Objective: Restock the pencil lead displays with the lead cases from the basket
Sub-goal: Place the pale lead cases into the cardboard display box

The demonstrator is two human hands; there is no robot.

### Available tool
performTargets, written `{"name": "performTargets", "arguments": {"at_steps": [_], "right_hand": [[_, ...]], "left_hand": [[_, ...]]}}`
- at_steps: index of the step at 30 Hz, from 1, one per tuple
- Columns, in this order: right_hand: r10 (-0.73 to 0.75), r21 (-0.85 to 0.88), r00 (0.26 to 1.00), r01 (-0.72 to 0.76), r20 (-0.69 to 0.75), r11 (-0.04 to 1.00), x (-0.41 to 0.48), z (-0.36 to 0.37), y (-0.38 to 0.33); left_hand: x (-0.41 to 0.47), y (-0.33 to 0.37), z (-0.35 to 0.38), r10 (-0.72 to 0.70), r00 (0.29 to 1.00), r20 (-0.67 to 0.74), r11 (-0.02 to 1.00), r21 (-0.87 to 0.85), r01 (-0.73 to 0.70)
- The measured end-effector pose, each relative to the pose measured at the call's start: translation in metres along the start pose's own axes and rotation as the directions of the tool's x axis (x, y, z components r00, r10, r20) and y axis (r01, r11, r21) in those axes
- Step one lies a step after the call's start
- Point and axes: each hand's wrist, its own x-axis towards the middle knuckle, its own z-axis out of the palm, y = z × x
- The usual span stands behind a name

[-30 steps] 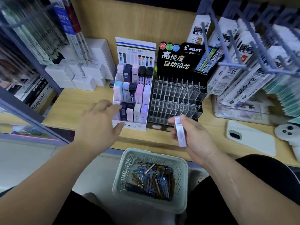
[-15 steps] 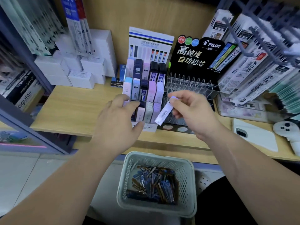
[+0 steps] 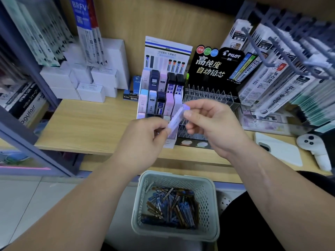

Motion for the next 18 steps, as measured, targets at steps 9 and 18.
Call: {"name": "performTargets", "arguments": {"at_steps": [9, 18], "right_hand": [[-0.116, -0.346, 0.99, 0.081, -0.082, 0.935, 0.004, -0.017, 0.006], [-0.295, -0.689, 0.953, 0.263, 0.075, 0.676, 0.013, -0.012, 0.033]], "left_hand": [[0.006, -0.013, -0.003, 0.005, 0.978, -0.21, 0.978, 0.204, 0.039], [0.001, -0.031, 0.0, -0.131, 0.99, -0.057, 0.871, 0.47, 0.142]]}}
